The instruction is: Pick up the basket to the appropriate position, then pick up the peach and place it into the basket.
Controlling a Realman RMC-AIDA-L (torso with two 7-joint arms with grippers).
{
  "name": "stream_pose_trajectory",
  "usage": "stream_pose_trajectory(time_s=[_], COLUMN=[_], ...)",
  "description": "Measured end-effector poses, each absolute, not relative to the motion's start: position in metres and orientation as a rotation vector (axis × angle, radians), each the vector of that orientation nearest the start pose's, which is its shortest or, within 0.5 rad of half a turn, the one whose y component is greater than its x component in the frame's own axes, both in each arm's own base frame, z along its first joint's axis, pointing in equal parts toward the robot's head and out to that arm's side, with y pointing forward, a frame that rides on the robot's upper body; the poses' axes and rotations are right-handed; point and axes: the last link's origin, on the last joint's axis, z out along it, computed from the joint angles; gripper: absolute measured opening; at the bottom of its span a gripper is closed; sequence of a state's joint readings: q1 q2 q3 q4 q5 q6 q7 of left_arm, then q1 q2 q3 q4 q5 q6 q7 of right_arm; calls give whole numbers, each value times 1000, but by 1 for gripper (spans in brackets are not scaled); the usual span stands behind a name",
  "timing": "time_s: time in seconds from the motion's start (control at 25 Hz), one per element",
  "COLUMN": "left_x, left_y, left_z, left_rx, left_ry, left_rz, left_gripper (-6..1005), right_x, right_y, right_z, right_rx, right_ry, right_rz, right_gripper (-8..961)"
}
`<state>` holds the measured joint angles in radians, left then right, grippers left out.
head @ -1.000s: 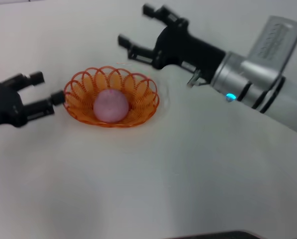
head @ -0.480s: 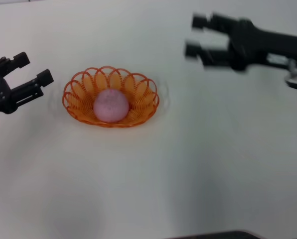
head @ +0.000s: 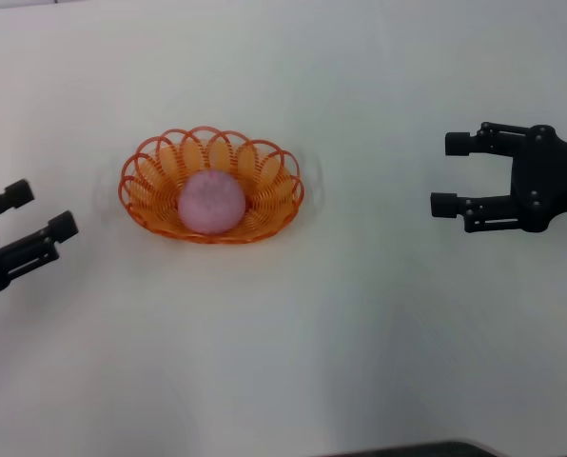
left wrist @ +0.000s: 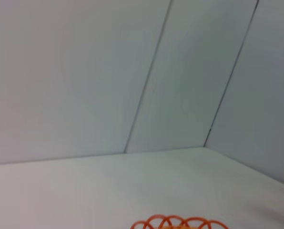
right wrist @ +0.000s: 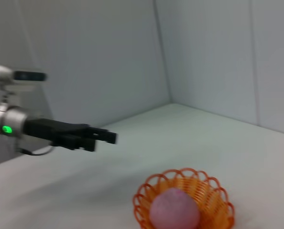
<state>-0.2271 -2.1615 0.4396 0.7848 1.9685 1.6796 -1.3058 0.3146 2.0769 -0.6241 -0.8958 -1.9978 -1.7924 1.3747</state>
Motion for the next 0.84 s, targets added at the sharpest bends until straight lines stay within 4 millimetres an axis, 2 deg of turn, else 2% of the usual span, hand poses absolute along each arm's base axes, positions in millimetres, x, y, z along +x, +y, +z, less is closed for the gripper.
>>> stream_pose_trajectory(time_s=[0.32, 0.84], left_x=[-338, -334], left_y=[235, 238], left_z=[25, 24], left_rx=[-2380, -2403], left_ry=[-862, -849], left_rz=[-787, -798], left_gripper=[843, 843], right_x=[297, 294], right_y=[275, 278], right_z=[37, 32], right_rx=[-2690, -2714], right_ry=[596, 591], right_rz=[688, 689], right_gripper=[908, 909])
